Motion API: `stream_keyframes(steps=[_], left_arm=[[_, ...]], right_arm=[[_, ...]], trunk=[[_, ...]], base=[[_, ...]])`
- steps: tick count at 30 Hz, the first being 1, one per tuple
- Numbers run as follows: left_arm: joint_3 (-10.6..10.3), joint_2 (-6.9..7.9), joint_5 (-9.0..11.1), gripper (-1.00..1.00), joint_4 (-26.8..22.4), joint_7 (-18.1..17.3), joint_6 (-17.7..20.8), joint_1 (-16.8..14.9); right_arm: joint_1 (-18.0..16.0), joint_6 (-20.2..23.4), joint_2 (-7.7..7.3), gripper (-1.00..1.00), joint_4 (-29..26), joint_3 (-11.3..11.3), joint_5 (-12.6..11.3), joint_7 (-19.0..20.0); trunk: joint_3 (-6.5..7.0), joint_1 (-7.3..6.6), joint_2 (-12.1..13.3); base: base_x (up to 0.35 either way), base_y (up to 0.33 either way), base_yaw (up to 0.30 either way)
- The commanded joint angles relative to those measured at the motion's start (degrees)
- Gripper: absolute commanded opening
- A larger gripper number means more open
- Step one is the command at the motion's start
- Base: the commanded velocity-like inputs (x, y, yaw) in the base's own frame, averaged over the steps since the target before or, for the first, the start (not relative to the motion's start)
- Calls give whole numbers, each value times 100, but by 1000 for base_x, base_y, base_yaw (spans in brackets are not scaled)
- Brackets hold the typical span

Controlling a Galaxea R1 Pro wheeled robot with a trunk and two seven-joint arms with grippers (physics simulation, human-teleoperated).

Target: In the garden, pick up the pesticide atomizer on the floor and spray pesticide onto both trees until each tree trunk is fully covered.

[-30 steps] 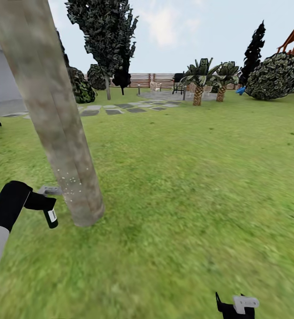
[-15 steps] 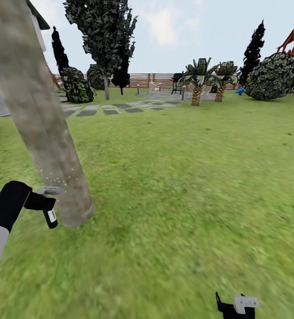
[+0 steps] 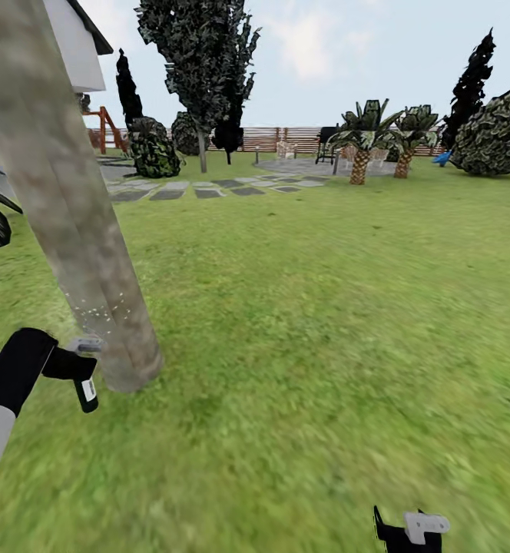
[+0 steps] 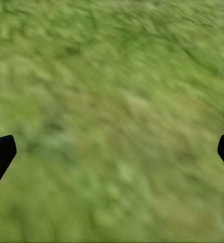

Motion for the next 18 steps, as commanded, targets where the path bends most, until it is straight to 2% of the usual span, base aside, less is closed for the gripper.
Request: stream_keyframes(steps=[1,4,9,18], left_arm=[[16,-1,-58,-100,-6,-59,16,10],[19,0,-49,-100,2,-59,11,25],[28,8,-49,-100,12,-59,0,310],[70,17,-48,-100,30,-40,-2,446]], right_arm=[[-4,-17,1,100,7,-29,60,-19],[-7,-17,2,100,6,-29,60,-17],[-5,-17,3,100,6,-29,60,-20],[-5,-17,3,100,6,-29,60,-21]], trunk=[[-5,-1,-2],[-5,-1,-2],[-5,-1,-2],[-5,-1,-2]], base=[[0,-268,1],[53,-269,0],[145,-265,36],[235,-186,257]])
